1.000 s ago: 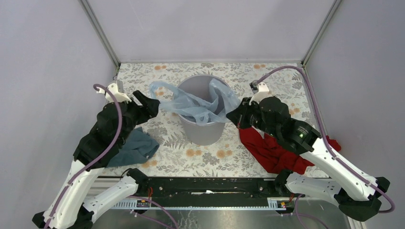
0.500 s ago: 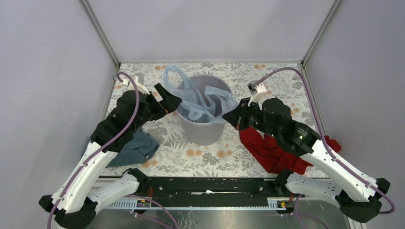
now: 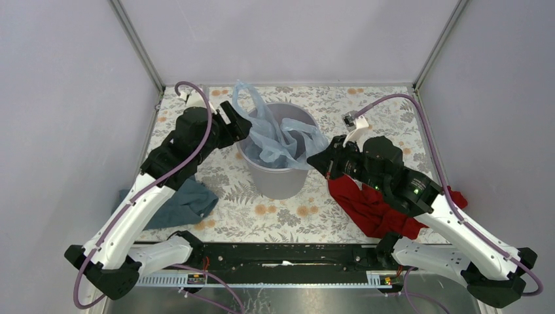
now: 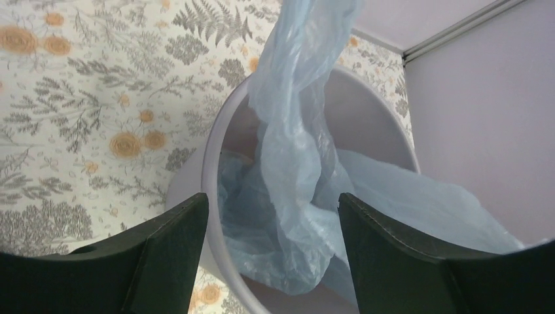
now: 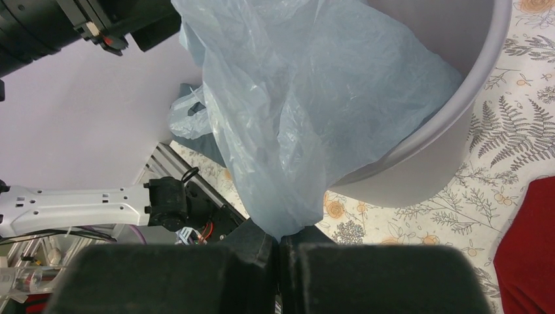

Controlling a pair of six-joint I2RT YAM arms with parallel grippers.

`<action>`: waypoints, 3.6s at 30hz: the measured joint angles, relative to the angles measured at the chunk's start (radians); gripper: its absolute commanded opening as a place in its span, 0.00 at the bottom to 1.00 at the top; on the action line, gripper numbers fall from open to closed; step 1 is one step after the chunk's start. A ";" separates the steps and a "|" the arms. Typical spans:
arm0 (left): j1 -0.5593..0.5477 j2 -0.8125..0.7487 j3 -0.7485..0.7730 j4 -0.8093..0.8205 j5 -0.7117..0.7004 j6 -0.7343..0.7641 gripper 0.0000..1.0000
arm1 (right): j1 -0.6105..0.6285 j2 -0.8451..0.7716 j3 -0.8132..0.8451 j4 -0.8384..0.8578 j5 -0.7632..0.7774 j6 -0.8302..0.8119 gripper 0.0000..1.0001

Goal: Put the trash bags into the trash bin

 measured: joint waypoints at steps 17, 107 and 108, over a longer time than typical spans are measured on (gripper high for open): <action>0.000 0.109 0.090 0.046 -0.044 0.100 0.00 | 0.000 0.010 -0.002 -0.006 0.016 0.005 0.00; -0.001 -0.468 -0.458 -0.036 0.093 0.068 0.93 | 0.189 0.309 0.361 -0.145 0.480 -0.634 0.00; -0.001 -0.515 -0.445 -0.060 0.099 0.079 0.95 | 0.186 0.309 0.354 -0.142 0.480 -0.631 0.00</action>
